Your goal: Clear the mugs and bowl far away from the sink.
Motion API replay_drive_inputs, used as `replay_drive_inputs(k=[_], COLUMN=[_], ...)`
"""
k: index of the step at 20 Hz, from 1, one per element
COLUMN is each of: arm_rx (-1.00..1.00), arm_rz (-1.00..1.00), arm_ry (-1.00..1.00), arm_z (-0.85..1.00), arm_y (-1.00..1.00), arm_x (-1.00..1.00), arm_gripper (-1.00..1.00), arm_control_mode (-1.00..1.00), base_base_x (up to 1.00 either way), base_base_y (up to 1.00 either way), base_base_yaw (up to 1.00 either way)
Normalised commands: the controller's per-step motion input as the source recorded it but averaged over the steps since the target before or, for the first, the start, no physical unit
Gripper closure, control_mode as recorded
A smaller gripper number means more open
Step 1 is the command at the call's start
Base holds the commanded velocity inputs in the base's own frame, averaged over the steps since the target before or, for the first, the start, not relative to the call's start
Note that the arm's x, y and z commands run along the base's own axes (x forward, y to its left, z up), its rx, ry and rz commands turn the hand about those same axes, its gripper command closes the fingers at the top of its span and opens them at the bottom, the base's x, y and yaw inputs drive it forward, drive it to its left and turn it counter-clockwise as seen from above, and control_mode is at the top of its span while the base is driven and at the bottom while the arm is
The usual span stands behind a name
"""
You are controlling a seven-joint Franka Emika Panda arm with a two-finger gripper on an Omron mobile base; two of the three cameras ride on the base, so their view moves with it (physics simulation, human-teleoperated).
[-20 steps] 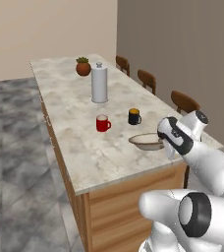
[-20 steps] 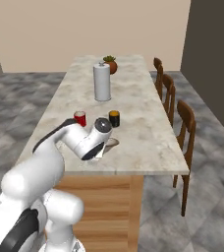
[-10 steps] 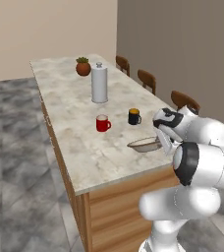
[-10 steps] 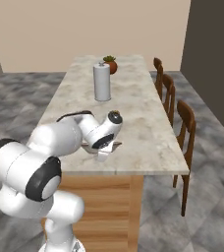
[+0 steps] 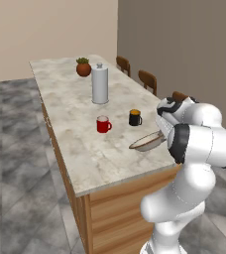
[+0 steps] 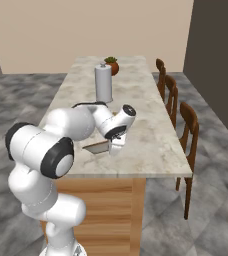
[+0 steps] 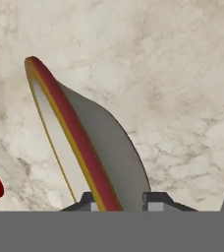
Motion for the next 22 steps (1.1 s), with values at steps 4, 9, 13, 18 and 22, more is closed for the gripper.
replay_drive_inputs(k=[4,9,13,18,22], arm_rx=[0.0,0.0,0.0,0.0,0.0], arm_rz=[0.12,0.14,0.15,0.13,0.08], arm_ry=[0.0,0.0,0.03,0.05,-0.04], arm_z=[-0.56,-0.56,-0.71,-0.59,0.11], arm_y=[0.0,-0.02,-0.05,0.0,-0.05], arm_x=[0.26,0.18,0.21,0.17,-0.05], arm_gripper=[-1.0,-1.0,-1.0,-1.0,-1.0], arm_control_mode=[-1.0,-1.0,-1.0,-1.0,-1.0], base_base_x=[0.0,0.0,0.0,0.0,0.0], base_base_y=[0.0,0.0,0.0,0.0,0.0], base_base_yaw=[0.0,0.0,0.0,0.0,0.0])
